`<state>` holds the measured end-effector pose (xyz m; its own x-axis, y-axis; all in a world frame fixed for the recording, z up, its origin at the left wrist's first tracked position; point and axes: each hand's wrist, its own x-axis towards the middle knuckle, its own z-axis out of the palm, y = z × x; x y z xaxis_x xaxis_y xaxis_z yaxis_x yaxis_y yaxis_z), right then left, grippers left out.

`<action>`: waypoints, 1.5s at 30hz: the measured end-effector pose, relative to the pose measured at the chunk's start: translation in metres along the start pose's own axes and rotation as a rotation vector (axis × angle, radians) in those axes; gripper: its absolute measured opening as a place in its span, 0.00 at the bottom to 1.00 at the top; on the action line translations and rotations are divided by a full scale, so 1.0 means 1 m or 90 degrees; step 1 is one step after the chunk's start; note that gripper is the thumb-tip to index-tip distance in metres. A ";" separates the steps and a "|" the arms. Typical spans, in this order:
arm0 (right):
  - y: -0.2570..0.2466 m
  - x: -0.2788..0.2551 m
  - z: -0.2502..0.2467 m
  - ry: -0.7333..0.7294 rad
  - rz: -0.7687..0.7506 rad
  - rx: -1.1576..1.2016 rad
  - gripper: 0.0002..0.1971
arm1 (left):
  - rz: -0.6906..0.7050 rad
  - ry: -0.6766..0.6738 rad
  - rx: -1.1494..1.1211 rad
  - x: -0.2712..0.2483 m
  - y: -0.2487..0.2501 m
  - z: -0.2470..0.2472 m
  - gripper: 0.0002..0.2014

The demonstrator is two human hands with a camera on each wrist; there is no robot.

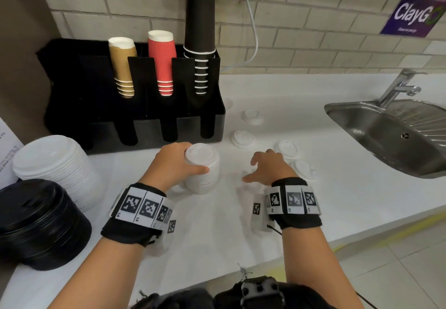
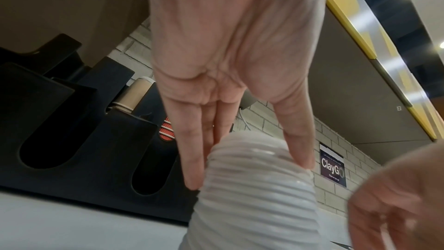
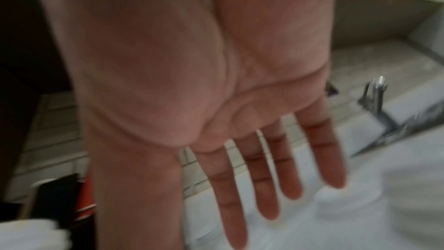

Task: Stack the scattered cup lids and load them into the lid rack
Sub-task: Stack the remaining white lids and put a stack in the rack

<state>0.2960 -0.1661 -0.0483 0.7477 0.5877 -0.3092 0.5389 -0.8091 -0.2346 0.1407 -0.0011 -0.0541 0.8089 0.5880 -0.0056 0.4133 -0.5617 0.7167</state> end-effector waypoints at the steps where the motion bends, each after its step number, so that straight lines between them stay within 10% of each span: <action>1: 0.006 -0.003 -0.002 -0.010 0.050 -0.037 0.34 | -0.002 0.000 -0.001 0.000 0.000 0.000 0.22; 11: 0.023 -0.012 0.008 -0.082 0.134 -0.038 0.30 | -0.010 0.003 0.024 -0.003 0.000 0.002 0.25; 22: -0.028 -0.006 -0.006 0.133 -0.234 0.462 0.14 | -0.004 0.043 0.069 -0.009 -0.002 0.009 0.26; 35: -0.083 0.003 -0.006 0.133 -0.368 0.180 0.21 | -0.037 0.104 -0.060 -0.016 0.001 0.014 0.53; 45: -0.088 0.004 -0.003 0.138 -0.374 0.107 0.23 | -0.045 0.096 -0.035 -0.012 -0.003 0.014 0.38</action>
<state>0.2531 -0.0928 -0.0261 0.4181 0.9026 0.1029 0.8266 -0.3311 -0.4550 0.1358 -0.0141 -0.0659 0.7055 0.7073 0.0448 0.4397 -0.4864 0.7550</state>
